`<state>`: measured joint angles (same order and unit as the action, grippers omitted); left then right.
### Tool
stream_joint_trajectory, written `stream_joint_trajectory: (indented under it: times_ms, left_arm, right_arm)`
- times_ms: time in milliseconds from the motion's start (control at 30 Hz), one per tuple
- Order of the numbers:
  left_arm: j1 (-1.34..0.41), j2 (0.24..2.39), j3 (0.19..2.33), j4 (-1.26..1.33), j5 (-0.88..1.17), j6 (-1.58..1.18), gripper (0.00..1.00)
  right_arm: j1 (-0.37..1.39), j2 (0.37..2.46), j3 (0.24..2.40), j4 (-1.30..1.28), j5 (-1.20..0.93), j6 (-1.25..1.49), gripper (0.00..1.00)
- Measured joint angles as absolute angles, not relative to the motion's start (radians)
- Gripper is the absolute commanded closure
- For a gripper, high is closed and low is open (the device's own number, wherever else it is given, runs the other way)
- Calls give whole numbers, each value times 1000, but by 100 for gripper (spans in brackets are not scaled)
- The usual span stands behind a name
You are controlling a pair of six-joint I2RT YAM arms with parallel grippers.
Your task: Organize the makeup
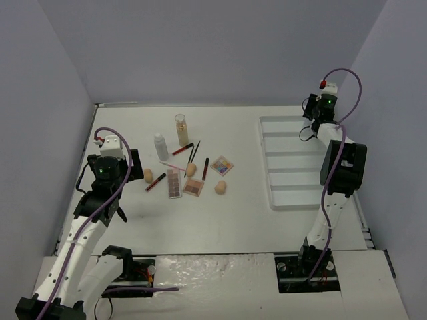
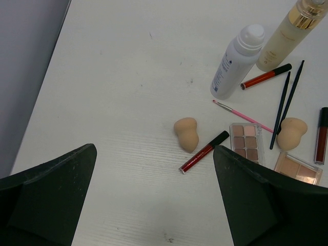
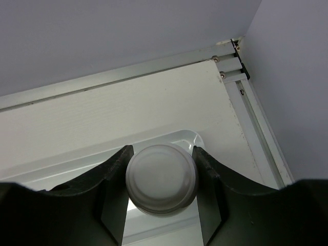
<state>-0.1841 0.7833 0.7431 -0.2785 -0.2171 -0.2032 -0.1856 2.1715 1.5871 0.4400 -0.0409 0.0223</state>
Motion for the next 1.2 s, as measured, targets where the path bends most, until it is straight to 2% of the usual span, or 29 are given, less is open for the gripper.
stream_joint_trajectory:
  times_ms: [67,133,300,467,700,933,1200]
  left_arm:
    - [-184,783,742,-277,-216,-201,3]
    - [-184,783,740,-276,-215,-199,3]
    - [-184,783,740,-272,-214,-195,3]
    - [-184,783,740,-271,-213,-194,3]
    - [-184,783,740,-271,-210,-194,3]
    - [-184,779,740,-271,-210,-194,3]
    - [-184,763,740,-272,-209,-193,3]
  right_arm:
    - [-187,2172,1587,451,-41,22,100]
    - [-188,2174,1587,459,-41,22,95]
    - [-189,2175,1581,467,-41,23,74]
    - [-189,2175,1568,468,-41,22,58]
    - [-189,2175,1559,473,-49,11,28]
    - [-189,2173,1554,474,-67,-8,1]
    - [-181,2095,1530,411,-70,-46,0]
